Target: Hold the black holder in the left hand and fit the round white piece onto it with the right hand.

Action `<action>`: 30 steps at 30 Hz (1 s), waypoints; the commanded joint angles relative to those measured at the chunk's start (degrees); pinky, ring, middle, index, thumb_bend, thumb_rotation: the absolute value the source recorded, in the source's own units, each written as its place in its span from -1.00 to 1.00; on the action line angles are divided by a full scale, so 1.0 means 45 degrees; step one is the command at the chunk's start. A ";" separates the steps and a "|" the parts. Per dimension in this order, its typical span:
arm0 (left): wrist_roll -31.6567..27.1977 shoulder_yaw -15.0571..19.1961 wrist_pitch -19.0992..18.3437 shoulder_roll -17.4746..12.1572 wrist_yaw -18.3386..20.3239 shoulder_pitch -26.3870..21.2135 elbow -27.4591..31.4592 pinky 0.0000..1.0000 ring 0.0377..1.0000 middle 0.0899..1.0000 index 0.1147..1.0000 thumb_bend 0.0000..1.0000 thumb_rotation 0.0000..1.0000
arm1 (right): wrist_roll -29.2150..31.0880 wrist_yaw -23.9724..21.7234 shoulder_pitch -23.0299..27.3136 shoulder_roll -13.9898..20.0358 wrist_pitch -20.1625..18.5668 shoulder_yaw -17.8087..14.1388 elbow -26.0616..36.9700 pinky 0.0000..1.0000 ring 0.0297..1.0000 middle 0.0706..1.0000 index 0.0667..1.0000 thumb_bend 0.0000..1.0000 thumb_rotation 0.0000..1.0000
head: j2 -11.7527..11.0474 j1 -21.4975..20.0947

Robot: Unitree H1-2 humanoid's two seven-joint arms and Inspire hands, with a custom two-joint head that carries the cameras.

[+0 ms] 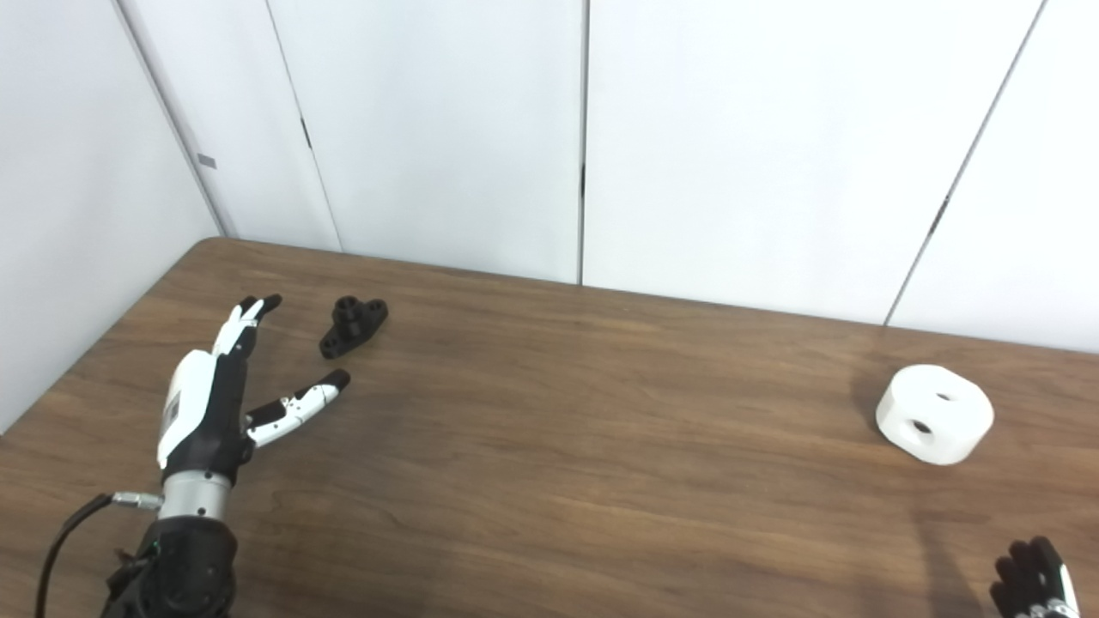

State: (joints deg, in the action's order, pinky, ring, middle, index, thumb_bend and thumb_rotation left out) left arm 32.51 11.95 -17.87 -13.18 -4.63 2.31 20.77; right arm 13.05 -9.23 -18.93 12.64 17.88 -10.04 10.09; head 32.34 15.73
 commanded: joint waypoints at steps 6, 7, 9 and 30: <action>0.0018 0.0086 -0.0079 -0.0769 -0.0162 -0.1060 -0.0628 0.89 1.00 0.98 0.82 0.62 -0.14 | -0.0102 -0.0002 0.0067 0.0036 -0.0049 0.0035 -0.0682 1.00 0.96 0.98 1.00 0.25 1.00 | 0.0009 0.0030; 0.0036 0.0064 -0.0069 -0.0854 -0.0179 -0.1155 -0.0778 0.87 1.00 0.98 0.81 0.62 -0.13 | -0.0111 0.0014 0.0076 0.0015 -0.0056 0.0040 -0.0689 1.00 0.96 0.98 1.00 0.25 1.00 | -0.0022 0.0044; 0.0182 0.0002 -0.0188 -0.1064 -0.0167 -0.1414 -0.1116 0.84 1.00 0.98 0.80 0.63 -0.11 | -0.0131 0.0042 0.0082 -0.0017 -0.0051 0.0040 -0.0715 1.00 0.95 0.97 1.00 0.25 1.00 | -0.0028 0.0033; 0.0783 -0.0979 -0.0835 -0.2545 -0.0432 -0.3494 -0.4921 0.73 0.95 0.91 0.67 0.75 -0.12 | -0.0284 0.0097 0.0000 -0.0055 -0.0039 0.0011 -0.0651 1.00 0.96 0.98 1.00 0.29 1.00 | -0.0052 0.0001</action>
State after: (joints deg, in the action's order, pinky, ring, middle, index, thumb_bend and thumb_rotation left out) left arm 34.74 7.39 -21.99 -22.64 -4.62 -10.58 -1.61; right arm 12.03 -9.17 -18.84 12.60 18.22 -10.03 9.91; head 32.08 15.73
